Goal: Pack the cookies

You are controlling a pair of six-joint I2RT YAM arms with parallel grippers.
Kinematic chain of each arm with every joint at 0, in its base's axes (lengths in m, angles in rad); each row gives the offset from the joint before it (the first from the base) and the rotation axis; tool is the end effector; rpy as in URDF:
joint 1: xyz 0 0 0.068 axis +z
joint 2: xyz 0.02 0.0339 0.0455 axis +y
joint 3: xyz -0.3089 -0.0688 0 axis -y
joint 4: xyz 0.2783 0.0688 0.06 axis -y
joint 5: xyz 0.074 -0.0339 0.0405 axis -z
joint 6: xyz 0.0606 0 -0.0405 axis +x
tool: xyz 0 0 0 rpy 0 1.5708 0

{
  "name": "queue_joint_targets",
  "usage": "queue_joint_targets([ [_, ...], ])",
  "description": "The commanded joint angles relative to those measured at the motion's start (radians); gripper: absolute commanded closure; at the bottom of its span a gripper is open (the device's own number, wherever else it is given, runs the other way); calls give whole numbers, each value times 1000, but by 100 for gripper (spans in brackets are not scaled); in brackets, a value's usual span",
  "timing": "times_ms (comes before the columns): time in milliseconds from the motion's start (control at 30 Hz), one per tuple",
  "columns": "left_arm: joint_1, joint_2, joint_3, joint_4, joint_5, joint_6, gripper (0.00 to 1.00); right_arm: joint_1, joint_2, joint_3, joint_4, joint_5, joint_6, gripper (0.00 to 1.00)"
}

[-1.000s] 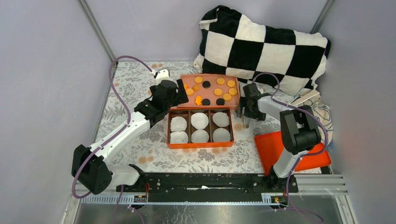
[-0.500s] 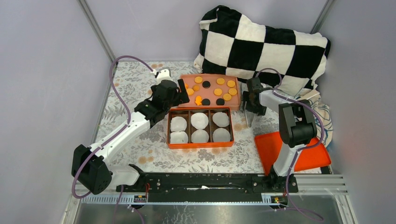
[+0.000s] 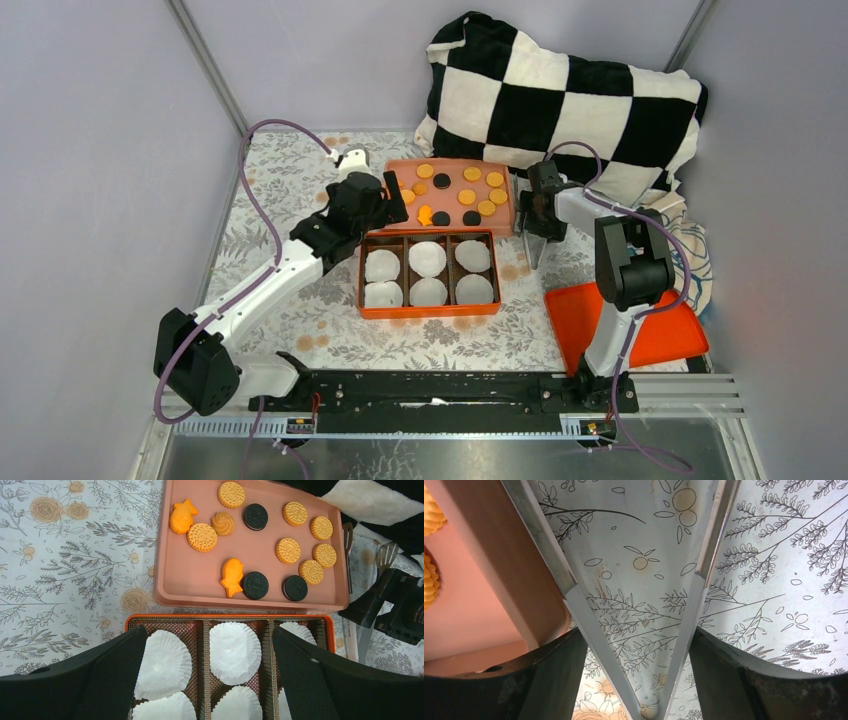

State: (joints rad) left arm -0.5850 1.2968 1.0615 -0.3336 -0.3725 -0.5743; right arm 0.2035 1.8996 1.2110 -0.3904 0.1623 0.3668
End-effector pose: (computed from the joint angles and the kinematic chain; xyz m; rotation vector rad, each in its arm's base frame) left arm 0.2881 -0.1644 0.3341 -0.2054 2.1005 -0.2986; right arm 0.4289 0.0785 0.1574 0.2675 2.6123 -0.0195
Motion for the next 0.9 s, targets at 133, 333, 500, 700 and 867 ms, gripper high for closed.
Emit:
queue_joint_targets([
  [133,-10,2,-14,42,17,-2,1,7,71,-77,-87,-119,53,25],
  [333,-13,-1,-21,44,28,-10,1,7,72,-65,-162,-100,26,45],
  [500,-15,-9,-7,39,34,-10,1,8,9,-59,-182,-57,-2,66],
  [700,-15,-24,22,39,42,-4,1,27,-154,9,-264,-46,-26,68],
  [867,-17,-33,25,38,54,-7,1,44,-258,111,-377,-26,-54,66],
])
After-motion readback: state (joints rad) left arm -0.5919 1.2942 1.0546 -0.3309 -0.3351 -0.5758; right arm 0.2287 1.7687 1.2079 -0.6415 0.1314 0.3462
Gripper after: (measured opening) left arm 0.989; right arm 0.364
